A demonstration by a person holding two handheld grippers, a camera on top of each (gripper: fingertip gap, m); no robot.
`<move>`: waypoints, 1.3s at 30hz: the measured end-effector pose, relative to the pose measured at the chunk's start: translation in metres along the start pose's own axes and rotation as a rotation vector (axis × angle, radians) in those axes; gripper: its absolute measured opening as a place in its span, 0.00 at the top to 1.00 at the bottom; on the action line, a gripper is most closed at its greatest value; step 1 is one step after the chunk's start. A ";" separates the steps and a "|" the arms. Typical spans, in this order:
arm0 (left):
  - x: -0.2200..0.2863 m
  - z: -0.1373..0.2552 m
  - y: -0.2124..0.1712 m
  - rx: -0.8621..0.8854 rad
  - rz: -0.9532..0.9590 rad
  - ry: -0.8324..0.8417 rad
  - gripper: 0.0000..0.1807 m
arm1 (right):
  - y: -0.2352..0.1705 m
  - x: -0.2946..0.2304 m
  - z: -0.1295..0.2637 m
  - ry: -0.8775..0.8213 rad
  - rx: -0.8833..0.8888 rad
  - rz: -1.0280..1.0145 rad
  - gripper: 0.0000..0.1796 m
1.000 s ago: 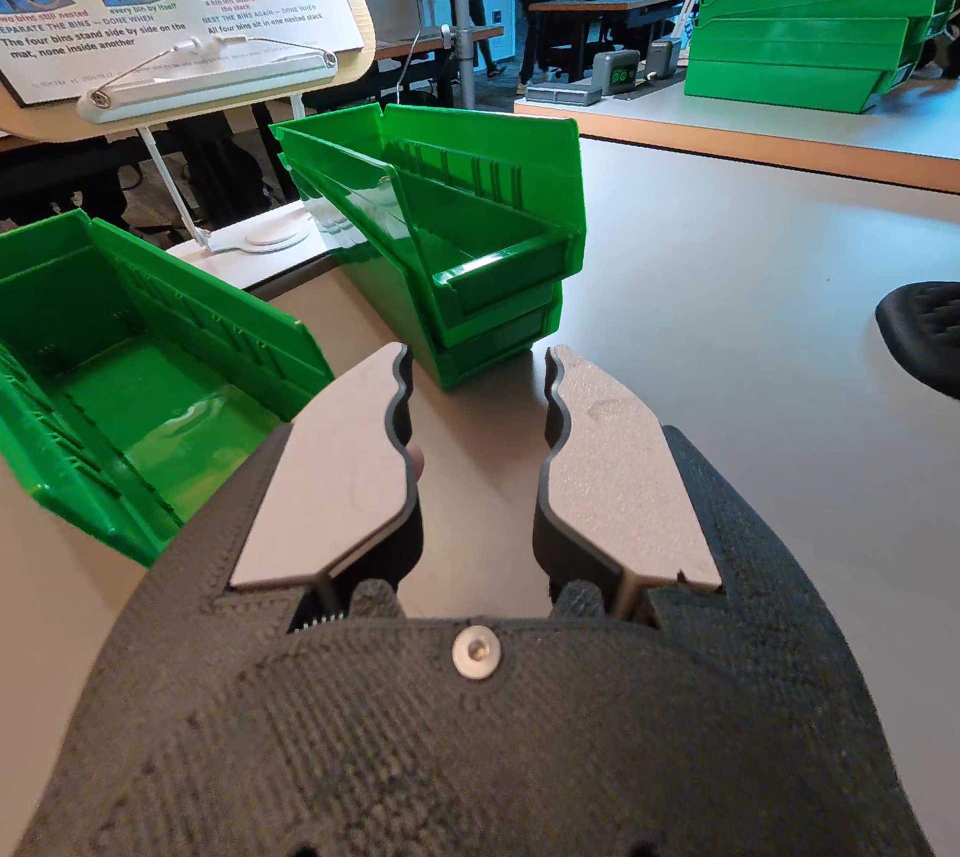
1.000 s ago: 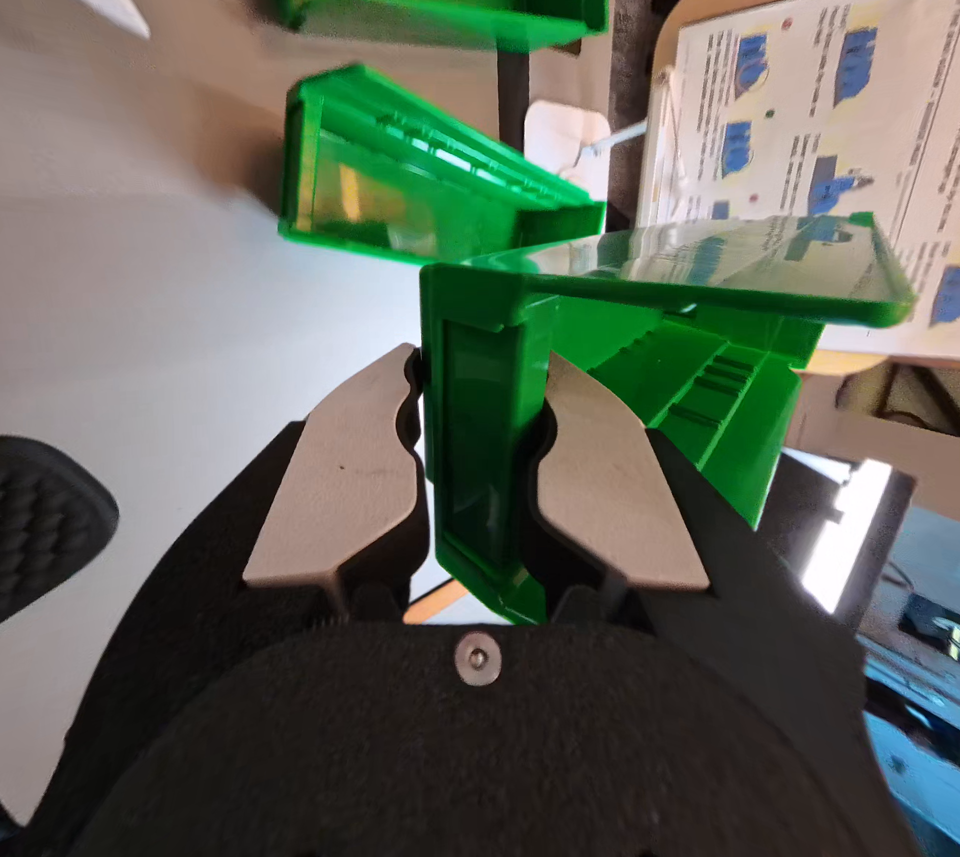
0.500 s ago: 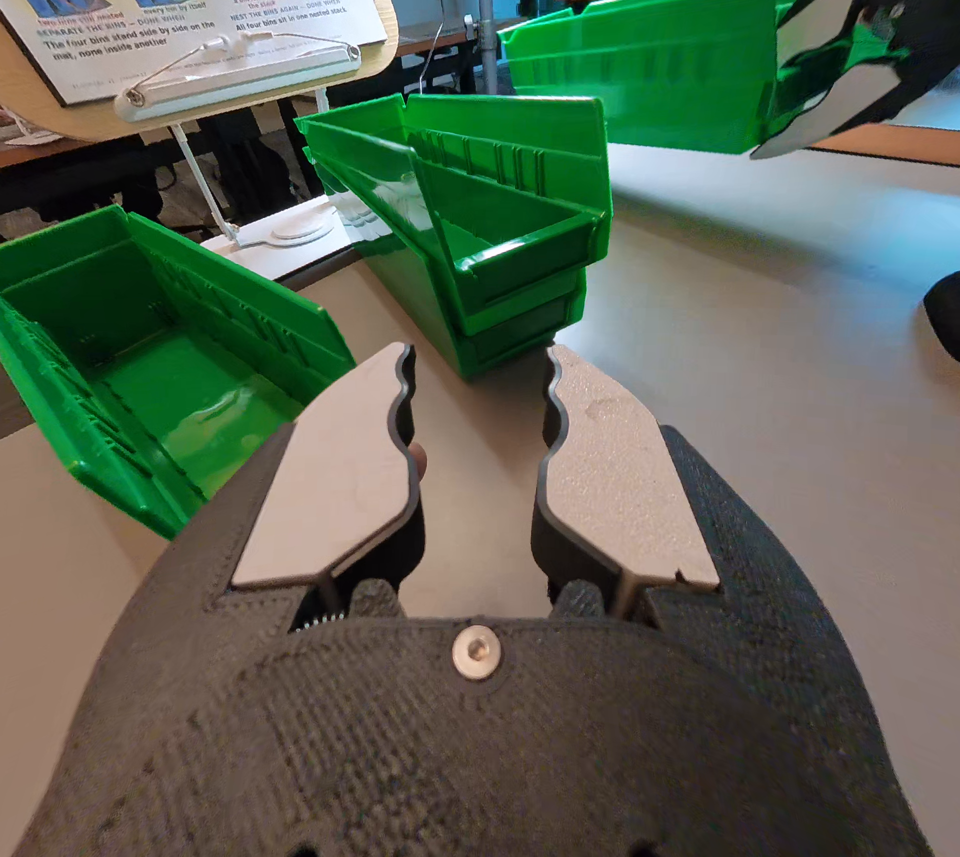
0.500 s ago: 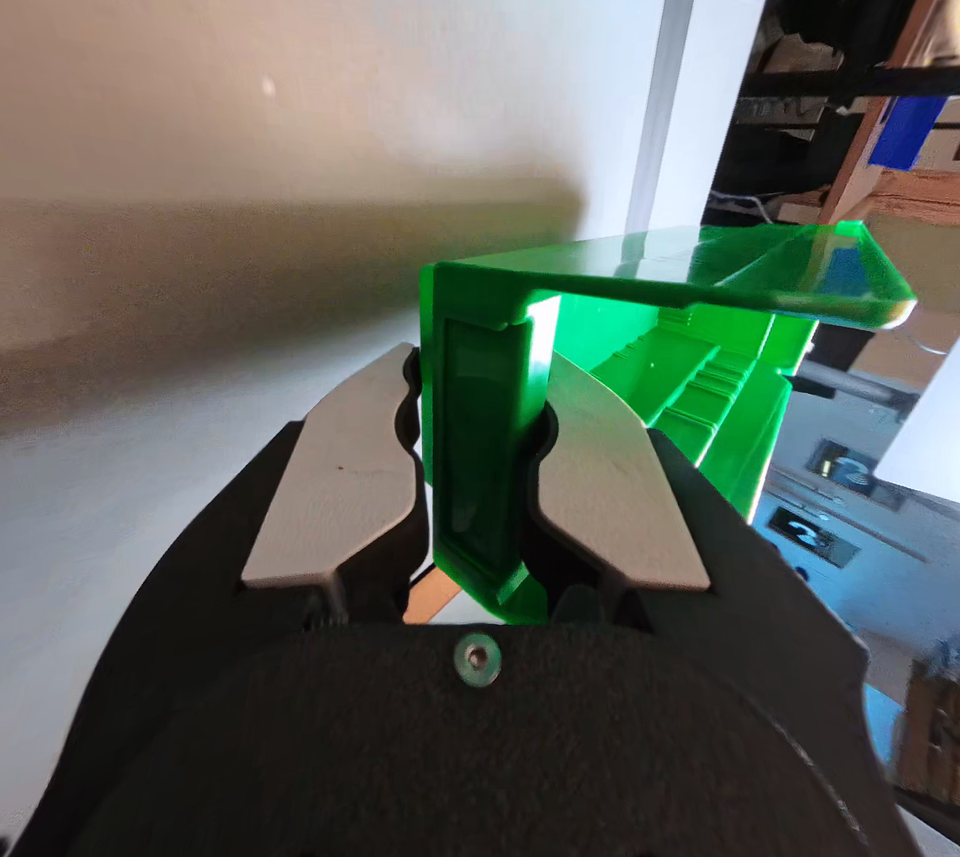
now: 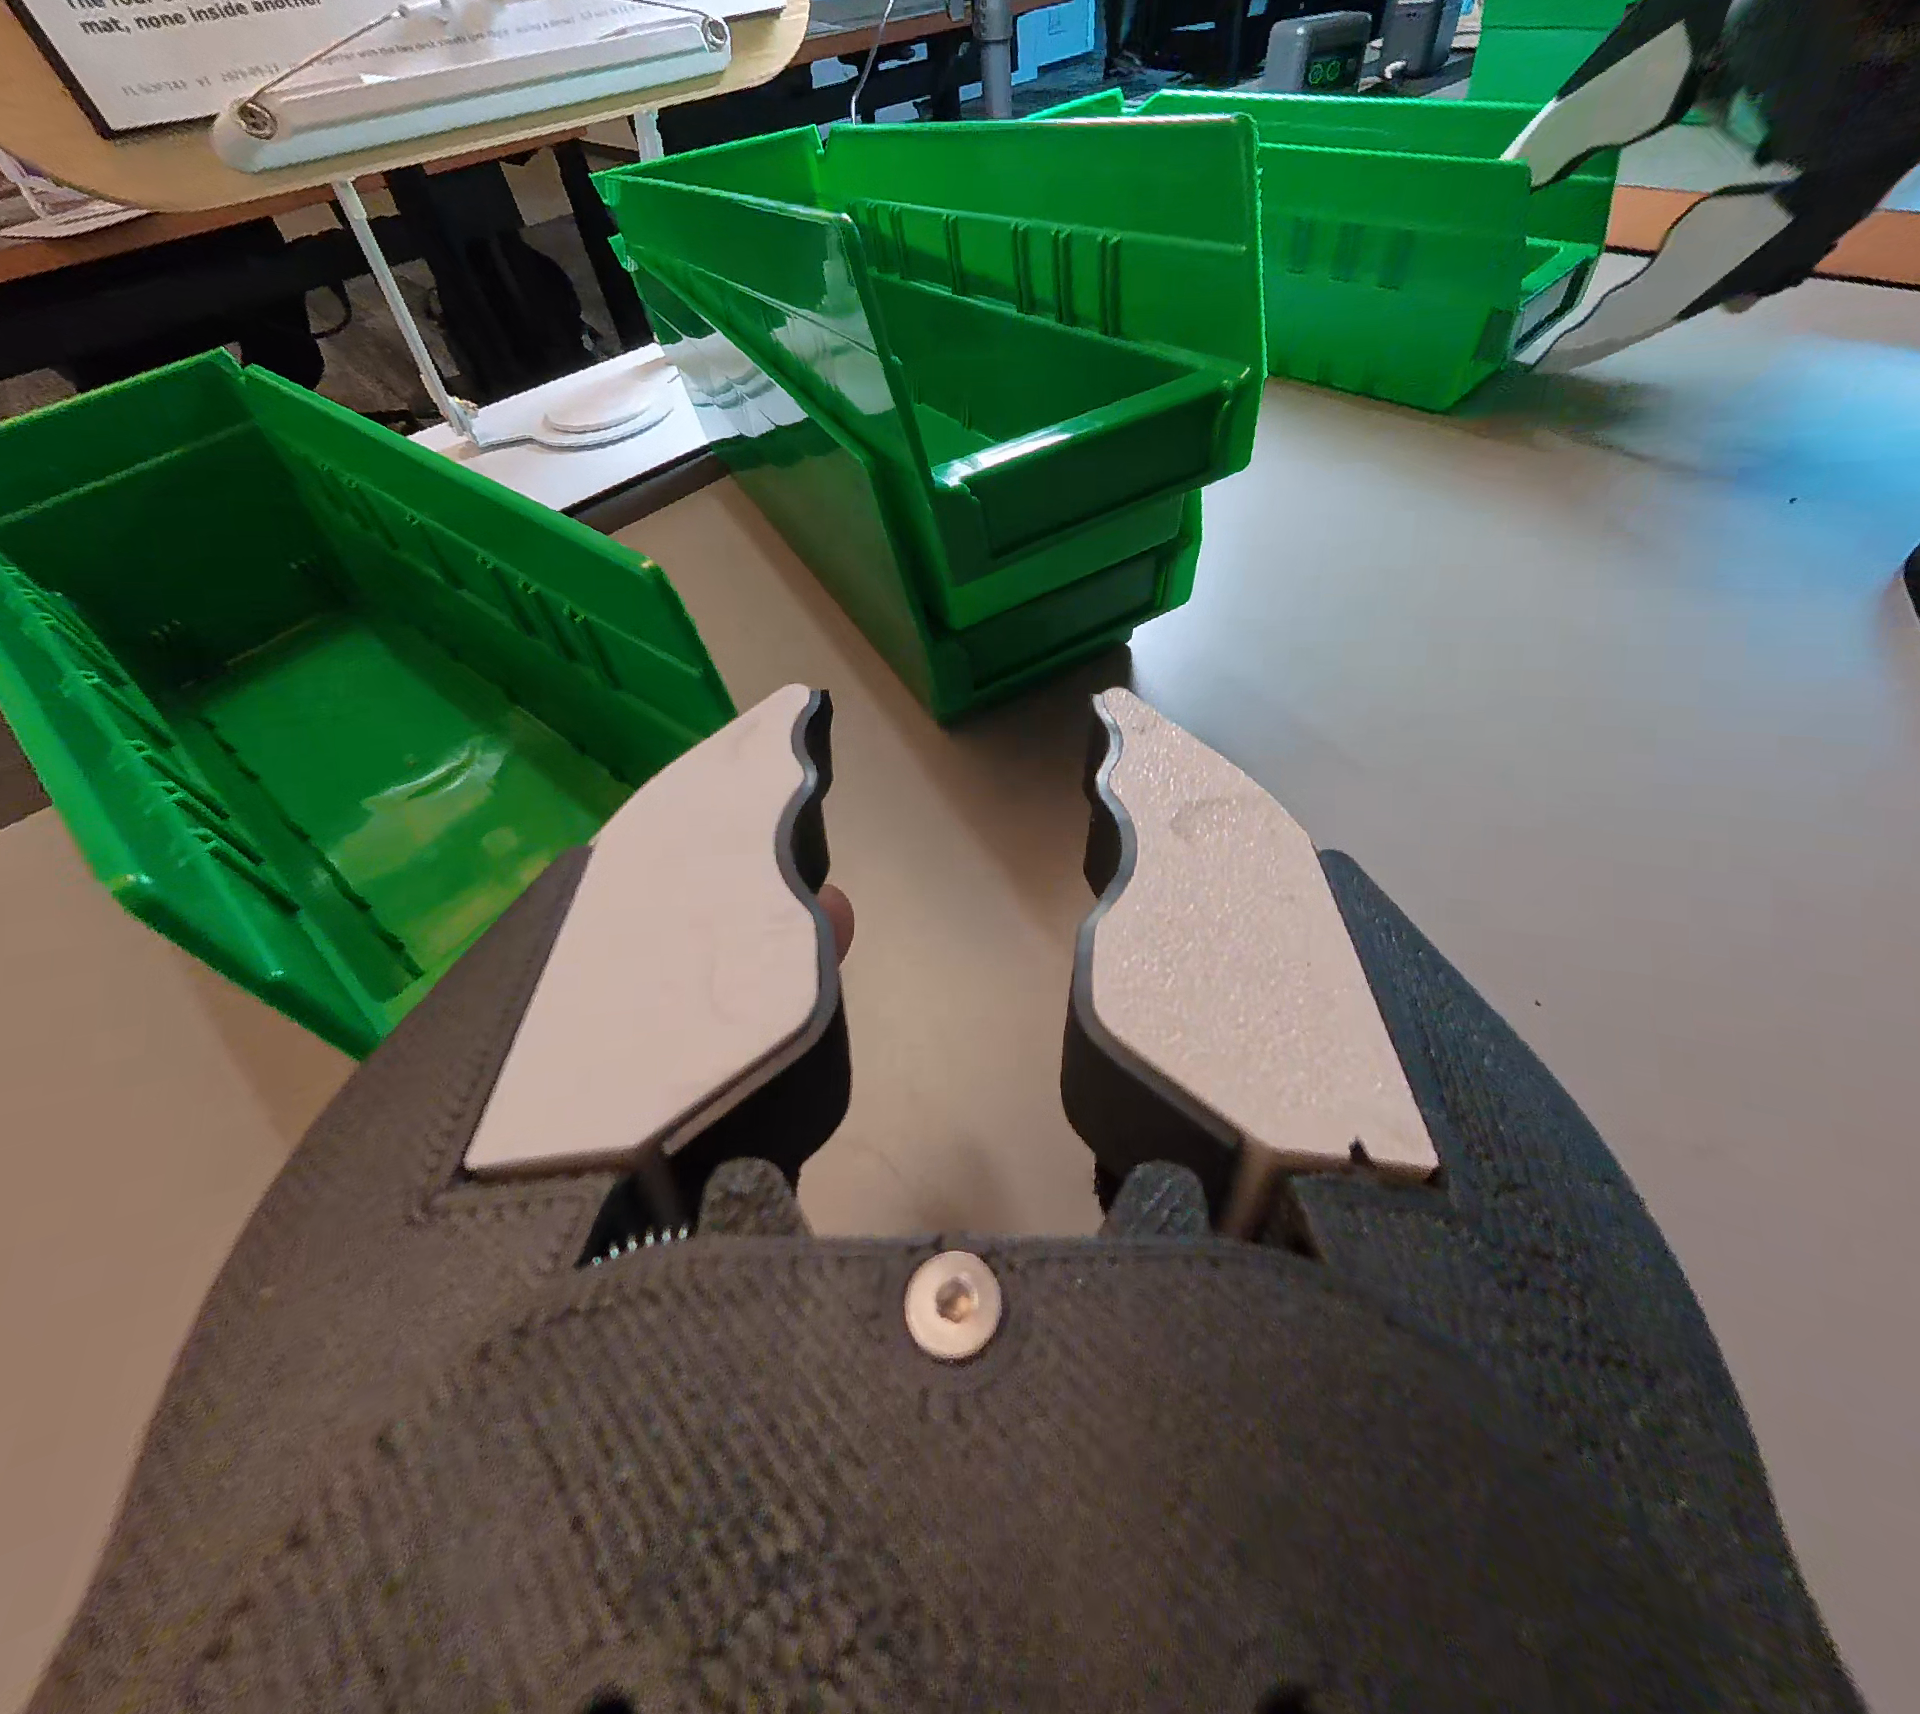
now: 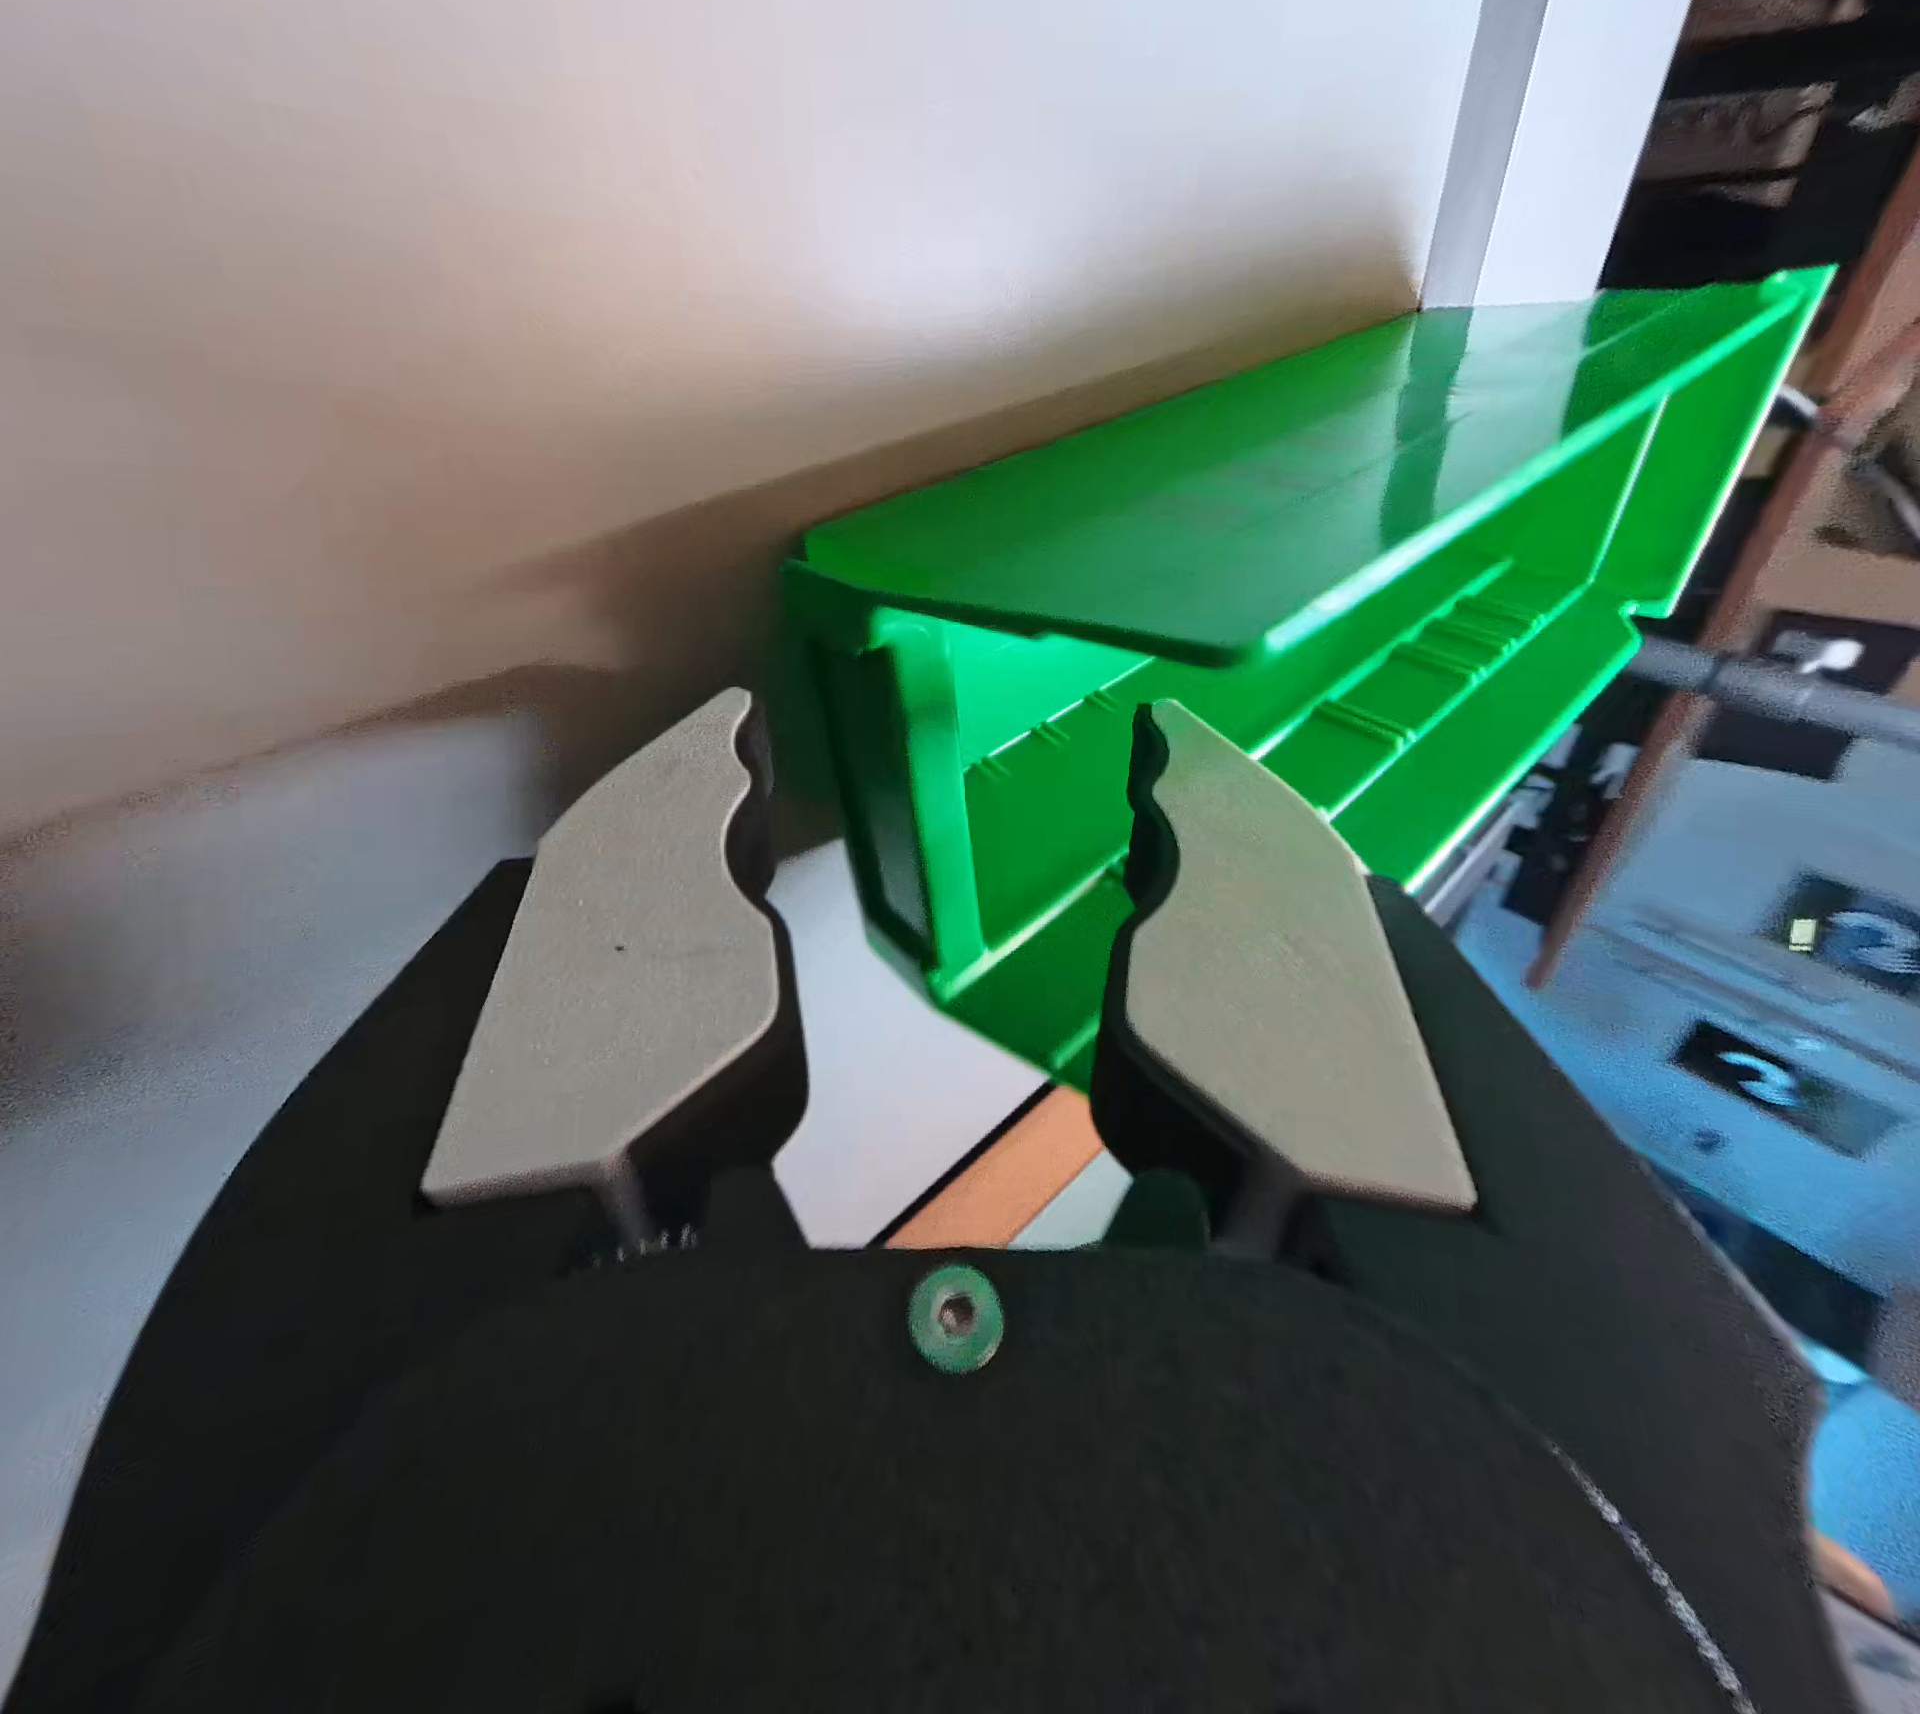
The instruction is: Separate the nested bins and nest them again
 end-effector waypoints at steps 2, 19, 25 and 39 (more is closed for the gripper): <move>0.000 0.000 0.001 0.002 -0.001 -0.002 0.74 | 0.014 0.002 0.020 0.025 0.006 -0.061 0.65; -0.004 0.002 -0.002 0.010 -0.047 0.011 0.75 | 0.283 -0.010 0.015 0.176 0.321 0.240 0.68; 0.000 0.002 0.000 0.018 -0.072 -0.009 0.75 | 0.261 -0.001 -0.007 0.110 0.280 0.342 1.00; 0.007 -0.001 -0.008 -0.013 -0.069 -0.025 0.76 | 0.229 0.003 -0.035 0.127 0.116 0.144 0.71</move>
Point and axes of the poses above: each gripper's, where its closed fingertips meet, z back along the fingers, y out of its top, x = y × z across the jaws, the point moved 5 cm from there along z, back along the fingers, and after that the axes turned 15 degrees about x, right-handed, at the moved point
